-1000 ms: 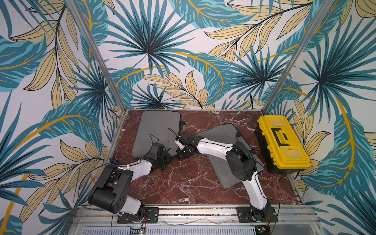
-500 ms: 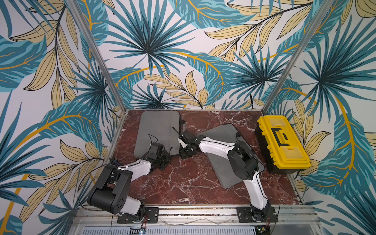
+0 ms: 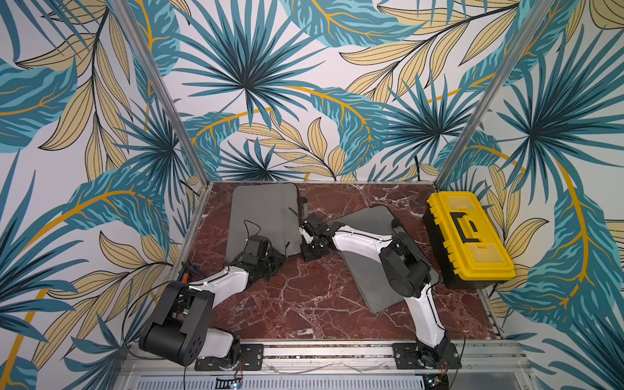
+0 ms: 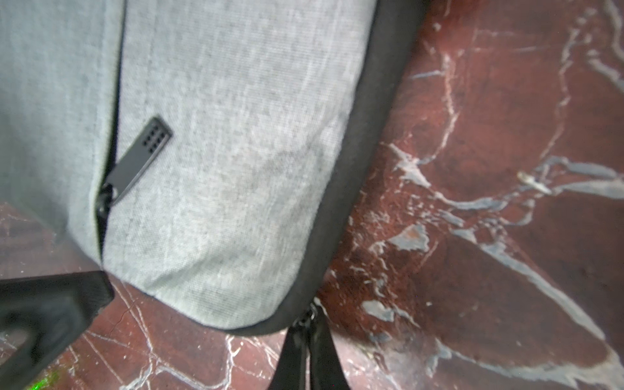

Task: Open the zippered laptop bag and take out the laptop
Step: Unzip the zipper on the zippered laptop bag.

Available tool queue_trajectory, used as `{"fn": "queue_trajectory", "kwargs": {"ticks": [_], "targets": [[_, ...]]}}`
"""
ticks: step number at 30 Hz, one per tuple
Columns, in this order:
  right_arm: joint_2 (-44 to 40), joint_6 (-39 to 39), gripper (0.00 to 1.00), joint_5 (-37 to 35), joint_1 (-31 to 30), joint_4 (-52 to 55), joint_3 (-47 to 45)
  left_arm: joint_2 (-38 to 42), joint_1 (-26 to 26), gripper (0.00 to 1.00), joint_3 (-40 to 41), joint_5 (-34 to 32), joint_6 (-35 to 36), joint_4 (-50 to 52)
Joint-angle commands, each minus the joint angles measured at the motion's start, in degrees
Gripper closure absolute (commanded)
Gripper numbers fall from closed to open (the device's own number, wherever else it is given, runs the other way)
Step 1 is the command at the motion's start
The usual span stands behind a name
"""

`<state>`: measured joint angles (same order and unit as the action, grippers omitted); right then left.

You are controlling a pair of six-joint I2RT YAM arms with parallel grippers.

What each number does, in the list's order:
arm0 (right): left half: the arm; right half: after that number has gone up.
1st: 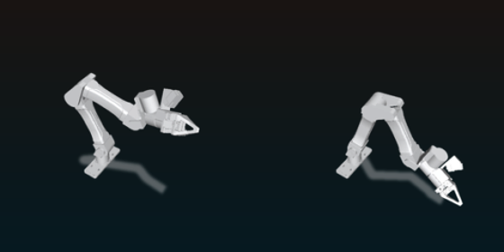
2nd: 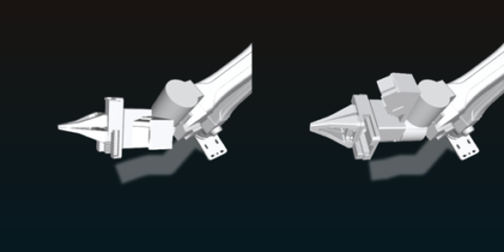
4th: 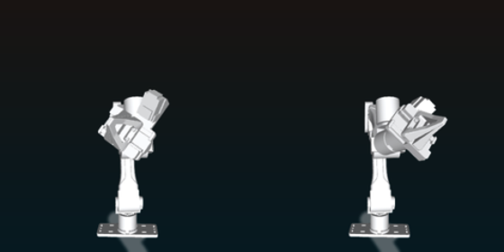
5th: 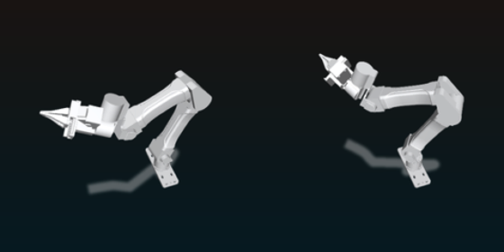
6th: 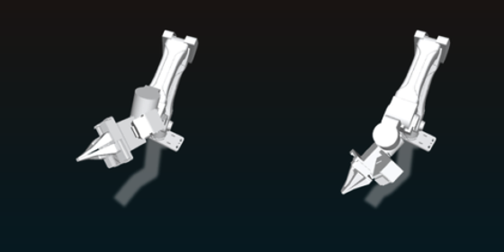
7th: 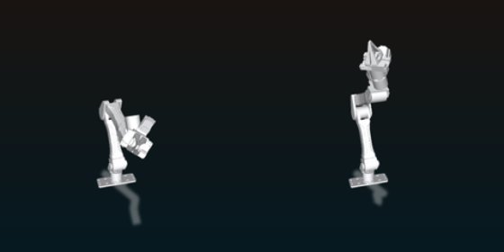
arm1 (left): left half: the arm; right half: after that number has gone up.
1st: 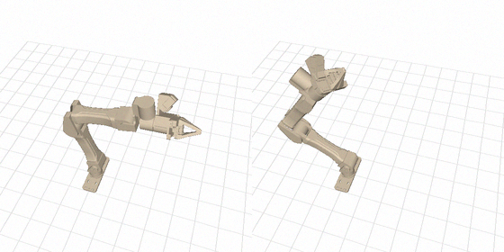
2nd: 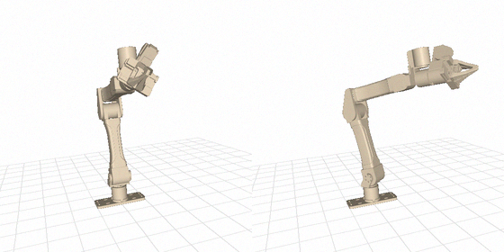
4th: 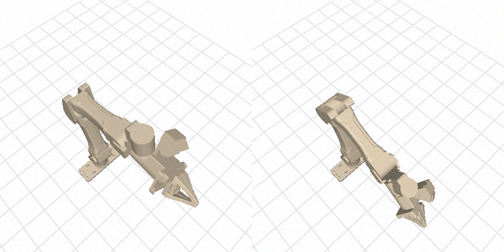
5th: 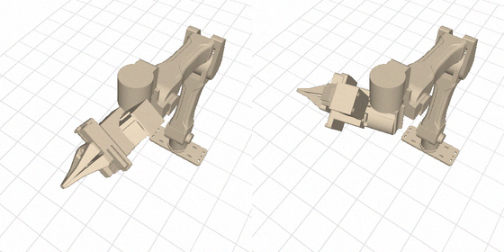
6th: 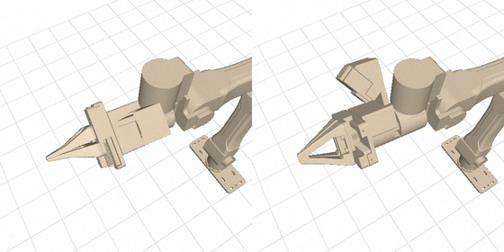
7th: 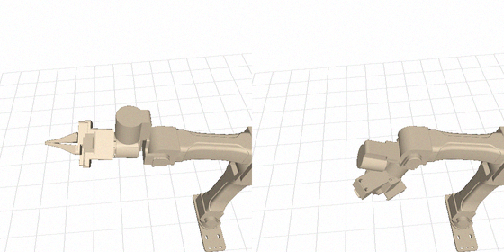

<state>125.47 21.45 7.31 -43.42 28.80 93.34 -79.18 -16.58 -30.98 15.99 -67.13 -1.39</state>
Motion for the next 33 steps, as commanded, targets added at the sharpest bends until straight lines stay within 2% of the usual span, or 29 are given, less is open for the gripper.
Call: {"fn": "queue_trajectory", "kwargs": {"ticks": [1,5,9,18,27,33], "targets": [[-2.1,0.3,1.00,0.7,0.0,0.6,-1.4,1.7,-1.0,0.58,-1.7,0.7,0.5,0.0],[-2.3,0.3,1.00,1.5,0.0,-0.4,-2.0,0.4,-2.2,0.45,-2.4,-1.2,-2.5,0.0],[-2.6,0.0,1.00,2.1,0.0,-1.1,-2.6,-2.0,-4.0,0.42,-3.6,-3.2,-5.7,0.0],[-3.3,-0.5,1.00,3.2,-0.1,-2.7,-4.1,-5.6,-6.1,0.42,-6.2,-6.1,-8.9,-3.4],[-3.6,0.1,1.00,4.8,-0.1,-4.0,-4.8,-10.1,-6.7,0.44,-8.0,-5.2,-10.4,-5.1],[-3.6,0.4,1.00,6.0,-0.2,-4.5,-5.2,-11.6,-7.0,0.51,-8.0,-4.8,-10.7,-5.4]]}}
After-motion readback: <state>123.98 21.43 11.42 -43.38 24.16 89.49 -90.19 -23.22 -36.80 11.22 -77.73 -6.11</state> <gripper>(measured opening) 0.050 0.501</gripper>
